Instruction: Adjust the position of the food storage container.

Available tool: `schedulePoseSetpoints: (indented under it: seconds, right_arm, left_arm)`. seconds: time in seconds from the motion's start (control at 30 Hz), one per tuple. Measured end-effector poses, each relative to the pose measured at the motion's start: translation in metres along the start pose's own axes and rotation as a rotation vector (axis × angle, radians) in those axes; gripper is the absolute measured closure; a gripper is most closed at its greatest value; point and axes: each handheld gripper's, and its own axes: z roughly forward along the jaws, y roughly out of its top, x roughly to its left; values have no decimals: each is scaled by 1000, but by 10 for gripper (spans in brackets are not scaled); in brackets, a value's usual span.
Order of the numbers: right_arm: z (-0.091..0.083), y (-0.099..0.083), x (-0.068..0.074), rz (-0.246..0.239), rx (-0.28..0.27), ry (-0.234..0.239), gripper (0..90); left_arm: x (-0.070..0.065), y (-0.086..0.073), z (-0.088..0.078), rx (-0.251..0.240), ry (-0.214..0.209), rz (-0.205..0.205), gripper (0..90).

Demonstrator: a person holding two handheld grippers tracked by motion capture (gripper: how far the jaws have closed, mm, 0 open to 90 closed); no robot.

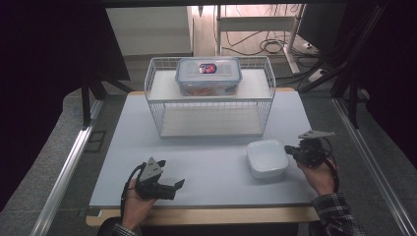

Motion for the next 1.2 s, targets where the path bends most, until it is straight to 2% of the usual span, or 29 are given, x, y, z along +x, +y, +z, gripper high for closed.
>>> schedulePoseSetpoints:
  seconds: [0.03,0.07,0.23,0.27,0.33,0.37,0.5,0.63,0.77,1.0,1.2]
  right_arm:
    - [0,0,0,0,0,0,896]
    - [2,1,8,-10,1,19,896]
    - [7,4,25,-30,6,72,896]
    - [7,4,25,-30,6,72,896]
    - [10,4,36,-38,11,99,896]
    - [10,4,36,-38,11,99,896]
    - [12,5,53,-70,17,136,896]
    - [13,5,61,-81,21,151,895]
    - [16,6,76,-104,23,186,895]
    - [19,8,94,-137,24,226,895]
    - [23,9,106,-145,20,252,895]
  left_arm:
    - [0,0,0,0,0,0,48]
    - [0,0,0,0,-4,-3,51]
    - [0,0,0,2,-4,3,52]
    - [0,0,0,2,-4,3,52]
    - [0,0,0,1,-4,0,52]
    - [0,0,0,1,-4,0,52]
    - [1,0,-1,1,-3,-2,52]
    - [0,0,-1,2,-3,-1,52]
    - [0,0,-1,4,-2,-3,52]
    - [0,-1,-1,13,-5,-7,68]
    - [1,-1,-1,15,-14,-14,73]
